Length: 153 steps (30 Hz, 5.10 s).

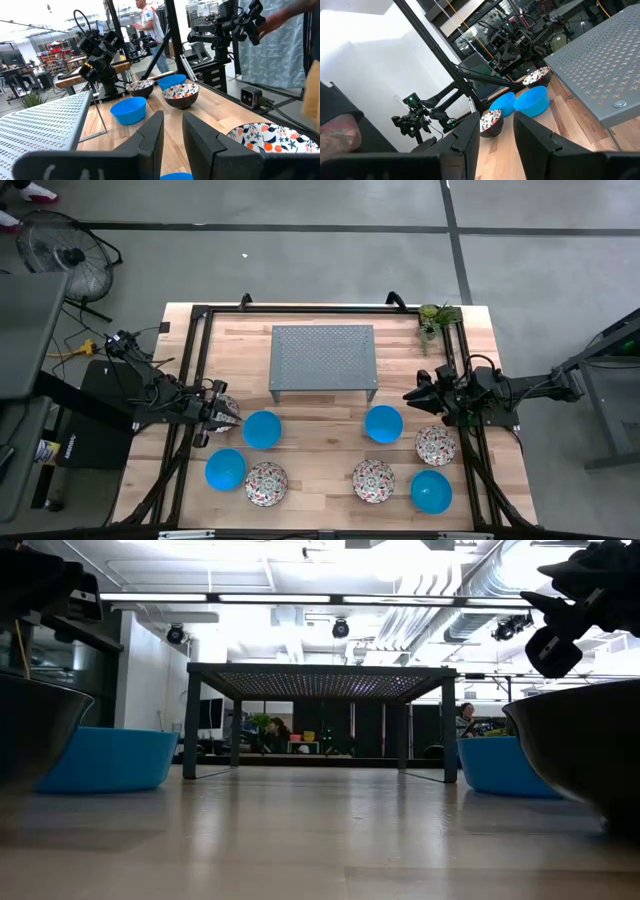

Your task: Pick & Place Mini bowls

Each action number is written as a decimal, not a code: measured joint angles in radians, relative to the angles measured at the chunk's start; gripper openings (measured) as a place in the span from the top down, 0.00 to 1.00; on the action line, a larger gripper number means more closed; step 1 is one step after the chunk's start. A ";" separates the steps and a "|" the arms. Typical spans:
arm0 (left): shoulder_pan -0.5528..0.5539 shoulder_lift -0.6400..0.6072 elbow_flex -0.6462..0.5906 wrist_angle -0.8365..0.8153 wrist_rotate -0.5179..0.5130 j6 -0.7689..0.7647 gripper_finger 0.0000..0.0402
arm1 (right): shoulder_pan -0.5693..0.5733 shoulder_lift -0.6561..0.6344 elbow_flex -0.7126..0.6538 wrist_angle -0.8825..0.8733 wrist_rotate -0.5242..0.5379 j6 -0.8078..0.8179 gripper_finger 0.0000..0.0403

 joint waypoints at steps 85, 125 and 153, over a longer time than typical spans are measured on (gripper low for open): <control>0.000 0.000 0.000 0.000 0.000 0.000 0.84 | -0.079 1.103 0.748 -1.048 -0.071 0.345 0.73; 0.000 0.000 0.000 0.000 0.000 0.000 0.84 | 0.315 1.205 0.748 -1.023 -0.115 1.050 0.73; 0.000 0.000 0.000 0.000 0.000 0.000 0.84 | 0.324 1.317 0.748 -1.021 -0.129 1.038 0.87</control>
